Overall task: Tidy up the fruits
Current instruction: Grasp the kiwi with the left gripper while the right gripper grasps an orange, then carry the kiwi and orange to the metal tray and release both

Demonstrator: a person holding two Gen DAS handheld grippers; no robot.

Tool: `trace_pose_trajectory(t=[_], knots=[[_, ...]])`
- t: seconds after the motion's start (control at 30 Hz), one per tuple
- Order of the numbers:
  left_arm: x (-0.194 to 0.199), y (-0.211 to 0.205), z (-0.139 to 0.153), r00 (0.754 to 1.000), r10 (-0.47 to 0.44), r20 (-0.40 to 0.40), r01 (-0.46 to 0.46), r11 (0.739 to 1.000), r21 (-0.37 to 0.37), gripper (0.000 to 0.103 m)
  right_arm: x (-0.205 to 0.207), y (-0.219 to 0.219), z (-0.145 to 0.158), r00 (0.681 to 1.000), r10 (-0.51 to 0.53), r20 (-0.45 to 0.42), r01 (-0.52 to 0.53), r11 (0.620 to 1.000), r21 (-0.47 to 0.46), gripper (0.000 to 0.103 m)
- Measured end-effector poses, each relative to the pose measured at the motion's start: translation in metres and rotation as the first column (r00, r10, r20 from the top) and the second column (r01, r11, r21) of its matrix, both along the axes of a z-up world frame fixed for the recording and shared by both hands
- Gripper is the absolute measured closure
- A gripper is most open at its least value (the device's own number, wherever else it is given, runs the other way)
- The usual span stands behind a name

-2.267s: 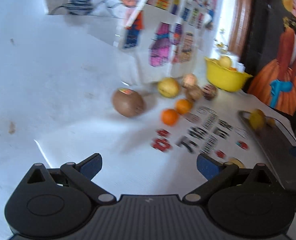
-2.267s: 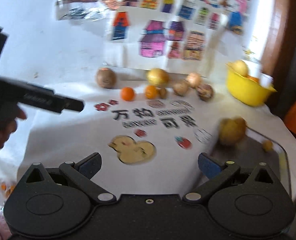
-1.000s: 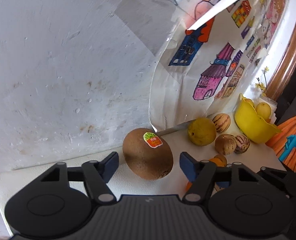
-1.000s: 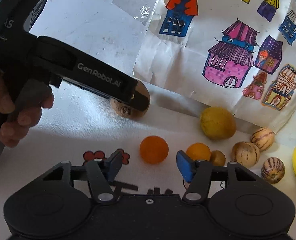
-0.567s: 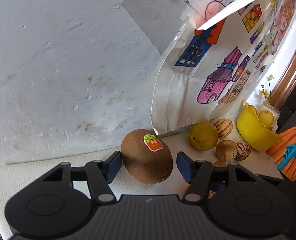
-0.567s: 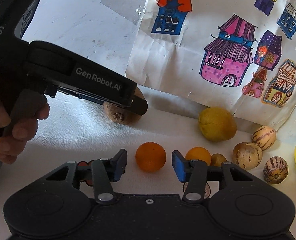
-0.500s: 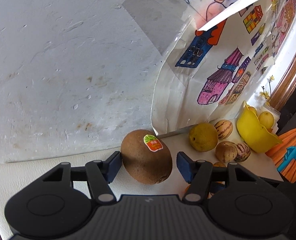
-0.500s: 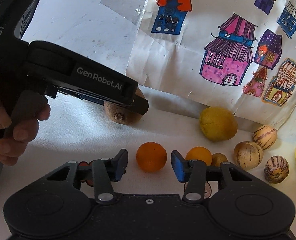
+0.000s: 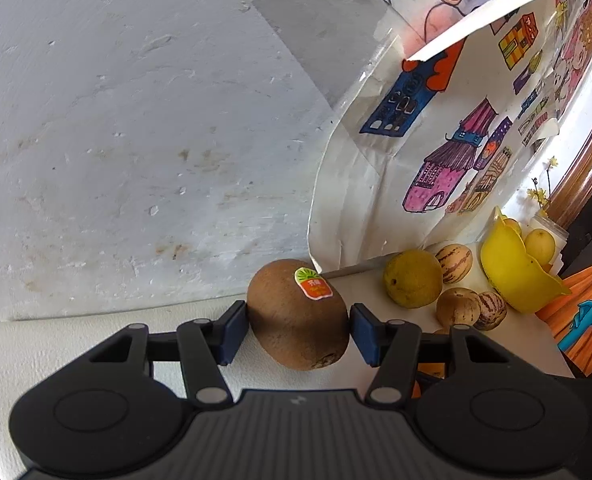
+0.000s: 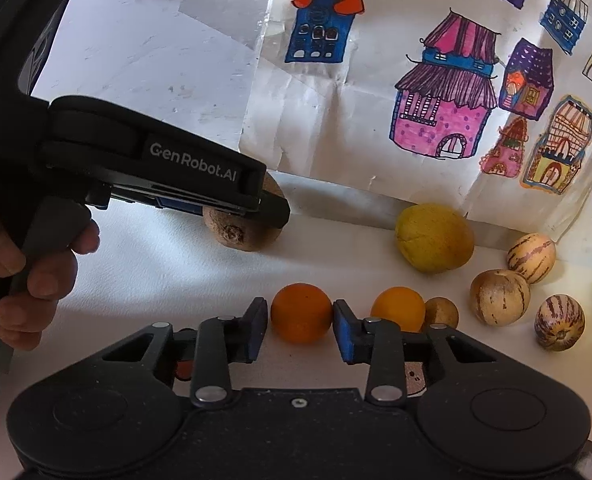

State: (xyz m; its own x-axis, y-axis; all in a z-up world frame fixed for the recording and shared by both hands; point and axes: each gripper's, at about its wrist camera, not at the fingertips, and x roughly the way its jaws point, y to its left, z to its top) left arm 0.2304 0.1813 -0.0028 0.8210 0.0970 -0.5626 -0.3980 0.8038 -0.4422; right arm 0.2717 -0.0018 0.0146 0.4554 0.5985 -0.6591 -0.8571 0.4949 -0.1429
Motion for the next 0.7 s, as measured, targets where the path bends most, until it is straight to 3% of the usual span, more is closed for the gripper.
trace_pose_trajectory(t=[0.47,0.7], knots=[[0.006,-0.007,0.001,1.0,-0.008,-0.017,0.009,1.0,0.029,0.045,-0.002,-0.003,0.0,1.0,-0.013,-0.011,0.014,1.0,0.018,0.068],[-0.01,-0.019,0.002,0.997,-0.076,-0.011,0.076,0.997,0.009,0.045,-0.009,-0.023,0.003,0.999,-0.026,-0.046,0.027,0.999,0.023,0.068]])
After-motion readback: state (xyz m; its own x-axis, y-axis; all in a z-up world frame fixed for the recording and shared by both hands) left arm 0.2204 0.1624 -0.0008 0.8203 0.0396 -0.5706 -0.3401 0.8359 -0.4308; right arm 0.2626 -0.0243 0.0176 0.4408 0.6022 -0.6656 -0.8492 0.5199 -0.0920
